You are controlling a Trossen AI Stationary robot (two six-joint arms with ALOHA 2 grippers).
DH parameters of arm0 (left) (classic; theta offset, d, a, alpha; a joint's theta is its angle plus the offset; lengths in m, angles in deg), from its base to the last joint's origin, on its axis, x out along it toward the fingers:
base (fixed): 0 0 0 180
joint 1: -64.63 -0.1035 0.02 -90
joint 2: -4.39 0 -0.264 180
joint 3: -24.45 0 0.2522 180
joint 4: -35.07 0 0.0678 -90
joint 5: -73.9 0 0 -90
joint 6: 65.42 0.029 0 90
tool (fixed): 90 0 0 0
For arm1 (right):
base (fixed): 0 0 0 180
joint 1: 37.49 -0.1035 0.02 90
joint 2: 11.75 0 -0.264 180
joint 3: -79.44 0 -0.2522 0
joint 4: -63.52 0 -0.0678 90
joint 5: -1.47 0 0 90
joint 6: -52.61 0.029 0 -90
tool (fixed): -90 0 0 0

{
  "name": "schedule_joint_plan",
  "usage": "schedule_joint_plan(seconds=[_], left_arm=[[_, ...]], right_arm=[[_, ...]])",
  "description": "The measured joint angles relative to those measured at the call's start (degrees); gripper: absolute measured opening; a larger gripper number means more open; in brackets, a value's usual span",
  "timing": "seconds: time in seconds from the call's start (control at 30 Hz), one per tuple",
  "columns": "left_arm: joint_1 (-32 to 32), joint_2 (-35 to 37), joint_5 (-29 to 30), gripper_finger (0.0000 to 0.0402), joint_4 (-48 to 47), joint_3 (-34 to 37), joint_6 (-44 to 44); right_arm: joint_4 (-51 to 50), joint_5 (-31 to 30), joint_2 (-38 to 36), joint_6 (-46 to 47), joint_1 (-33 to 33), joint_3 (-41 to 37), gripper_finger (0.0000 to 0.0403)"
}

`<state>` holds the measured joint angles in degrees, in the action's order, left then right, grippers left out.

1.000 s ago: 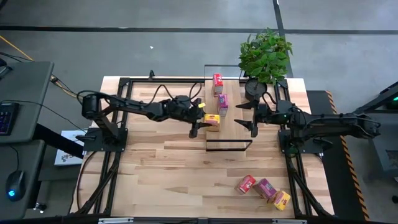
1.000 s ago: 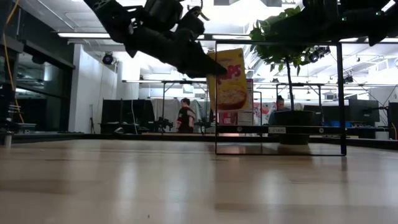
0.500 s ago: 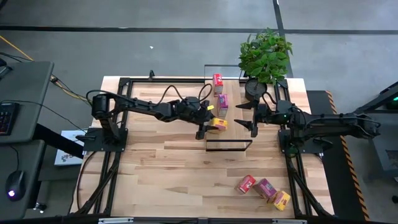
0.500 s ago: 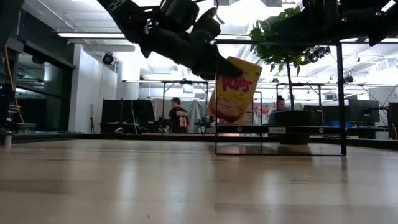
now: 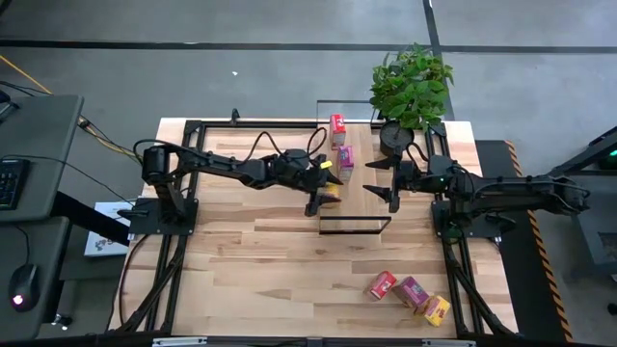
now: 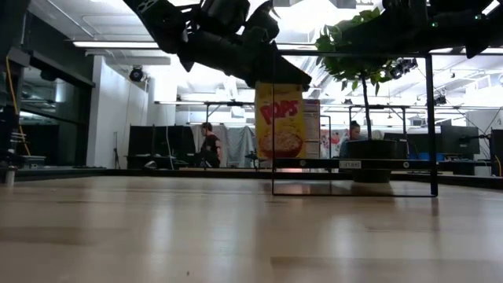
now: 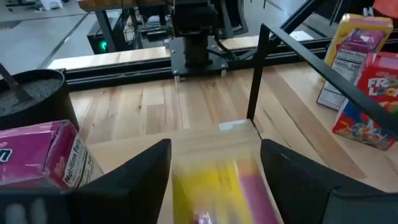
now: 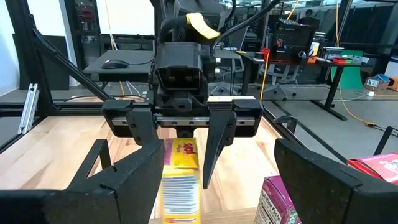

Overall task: Stack cereal on shelf
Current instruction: Put the top yellow cereal box on the shelf

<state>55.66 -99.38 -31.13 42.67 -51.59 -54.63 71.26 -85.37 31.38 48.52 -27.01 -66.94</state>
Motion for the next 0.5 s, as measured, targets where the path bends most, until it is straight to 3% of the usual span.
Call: schedule_joint_plan(seconds=[0.17,0.5], left_arm=[[0.0,0.0,0.5,0.0241,-4.1,0.0,0.9],[-0.1,0.5,0.5,0.0241,-0.3,0.0,1.5]], right_arm=[[0.0,0.0,0.0,0.2,0.0,0.0,0.0298],[0.0,0.0,0.0,0.2,0.0,0.0,0.0298]])
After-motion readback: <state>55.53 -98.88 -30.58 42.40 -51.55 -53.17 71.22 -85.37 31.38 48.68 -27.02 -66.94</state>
